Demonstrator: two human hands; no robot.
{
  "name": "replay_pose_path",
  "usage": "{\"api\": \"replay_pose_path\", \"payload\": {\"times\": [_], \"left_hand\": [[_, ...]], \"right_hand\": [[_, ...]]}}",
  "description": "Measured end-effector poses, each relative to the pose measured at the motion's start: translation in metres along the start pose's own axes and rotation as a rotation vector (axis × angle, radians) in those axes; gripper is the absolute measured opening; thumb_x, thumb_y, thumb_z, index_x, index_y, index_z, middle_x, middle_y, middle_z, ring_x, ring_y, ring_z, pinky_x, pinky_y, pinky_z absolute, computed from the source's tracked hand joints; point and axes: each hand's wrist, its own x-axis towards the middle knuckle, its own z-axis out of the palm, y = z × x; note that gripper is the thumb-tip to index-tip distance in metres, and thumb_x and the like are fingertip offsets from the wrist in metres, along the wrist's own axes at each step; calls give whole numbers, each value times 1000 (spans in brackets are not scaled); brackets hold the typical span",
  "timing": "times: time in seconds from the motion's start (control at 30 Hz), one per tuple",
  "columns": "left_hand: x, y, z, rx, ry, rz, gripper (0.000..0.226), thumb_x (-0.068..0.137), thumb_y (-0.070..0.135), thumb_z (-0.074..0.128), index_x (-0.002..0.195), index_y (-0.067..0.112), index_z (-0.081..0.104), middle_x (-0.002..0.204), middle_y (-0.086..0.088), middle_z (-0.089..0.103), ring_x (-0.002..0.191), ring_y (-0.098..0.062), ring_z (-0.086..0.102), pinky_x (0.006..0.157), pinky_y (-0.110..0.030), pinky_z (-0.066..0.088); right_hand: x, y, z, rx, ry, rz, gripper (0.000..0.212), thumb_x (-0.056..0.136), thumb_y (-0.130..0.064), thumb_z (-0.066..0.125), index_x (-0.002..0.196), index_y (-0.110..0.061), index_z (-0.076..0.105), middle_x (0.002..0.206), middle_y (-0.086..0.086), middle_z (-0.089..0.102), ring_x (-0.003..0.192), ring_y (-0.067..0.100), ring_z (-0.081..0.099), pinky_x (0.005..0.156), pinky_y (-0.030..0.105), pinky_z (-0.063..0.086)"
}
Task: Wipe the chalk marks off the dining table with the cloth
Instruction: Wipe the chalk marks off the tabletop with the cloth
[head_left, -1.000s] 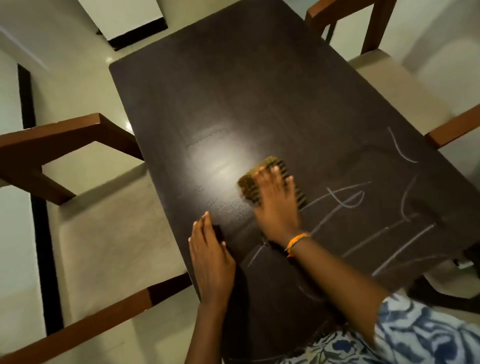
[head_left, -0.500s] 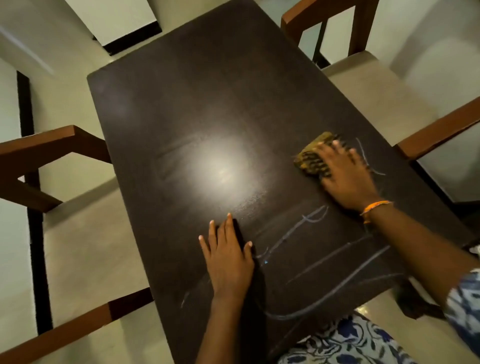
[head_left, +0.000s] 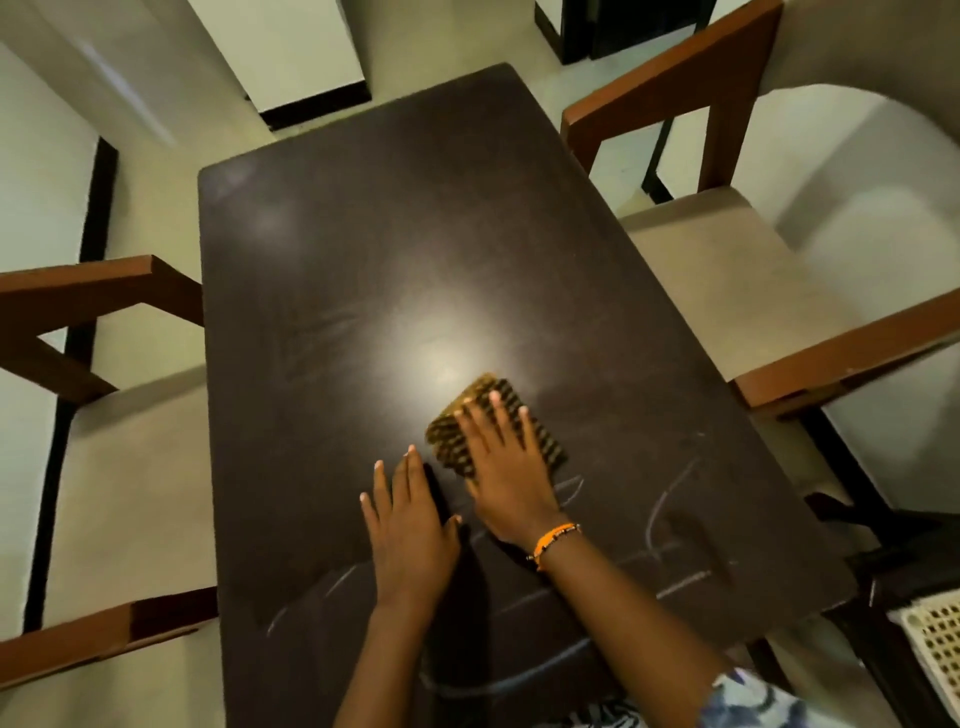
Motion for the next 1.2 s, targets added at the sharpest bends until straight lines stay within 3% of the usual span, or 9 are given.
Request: {"api": "replay_pose_path", "payload": {"times": [0.13,0.33,0.47,0.53,0.67,0.8,0.93,1.03,1.2], "left_hand": [[7,28,11,14,-25,32,89,85,31,60,148,12,0,158,-3,5,145,-26,-10,117,-46,-2],[25,57,22,37,-71,80,93,83,39,61,148,12,0,158,-3,5,145,-24,-14,116,-46,-8],[30,59,24,-1,-62,22,97,80,38,65,148,12,0,159,-3,3,145,-22,-11,115,-44,-9],[28,55,24,-9,-57,-25,100,80,38,66,148,11,-2,159,-3,-1,145,-21,-11,115,-43,-8],[26,47,22,-67,-12,-118,90,85,25,61,148,8,0,159,-5,0,145,-25,-10,117,-45,-2],[30,50,18,-129,-25,-149,95,82,21,66,148,7,-2,159,-6,-3,144,-27,-13,117,-44,-2],[46,60,15,-39,-66,-68,100,79,33,68,148,10,-1,159,-4,-3,145,-23,-12,117,-42,-5],[51,70,16,66,-116,-45,97,76,36,69,148,10,8,159,-6,5,146,-20,3,117,-40,-5],[53,70,20,138,-102,-46,100,72,39,72,147,11,14,158,-5,12,145,-16,12,118,-35,-2]], "right_hand": [[-8,63,-25,-11,-32,-168,71,83,-30,49,148,-23,21,159,-3,15,148,21,3,118,43,-2],[-13,187,-76,-27,121,288,69,84,-21,54,146,-18,26,157,5,23,147,25,9,118,47,9],[5,149,-57,-26,210,464,72,83,-25,57,146,-13,25,156,10,23,146,32,11,116,52,5],[11,106,-39,-27,185,346,73,82,-27,57,147,-13,24,156,10,24,146,33,12,116,53,4],[26,33,-11,16,-29,-130,68,88,-32,46,149,-16,18,159,4,17,147,28,1,116,48,-7],[47,60,-24,-1,-97,-365,69,86,-31,46,148,-23,19,159,-3,15,148,20,0,118,44,-3],[67,141,-56,36,44,-112,67,83,-25,51,146,-22,28,156,-2,24,147,20,9,118,44,2],[83,203,-79,25,142,77,64,81,-23,50,143,-17,34,153,5,31,146,26,17,117,51,10],[101,180,-70,23,238,346,70,83,-28,55,145,-12,28,155,11,27,145,32,14,116,53,5]]}}
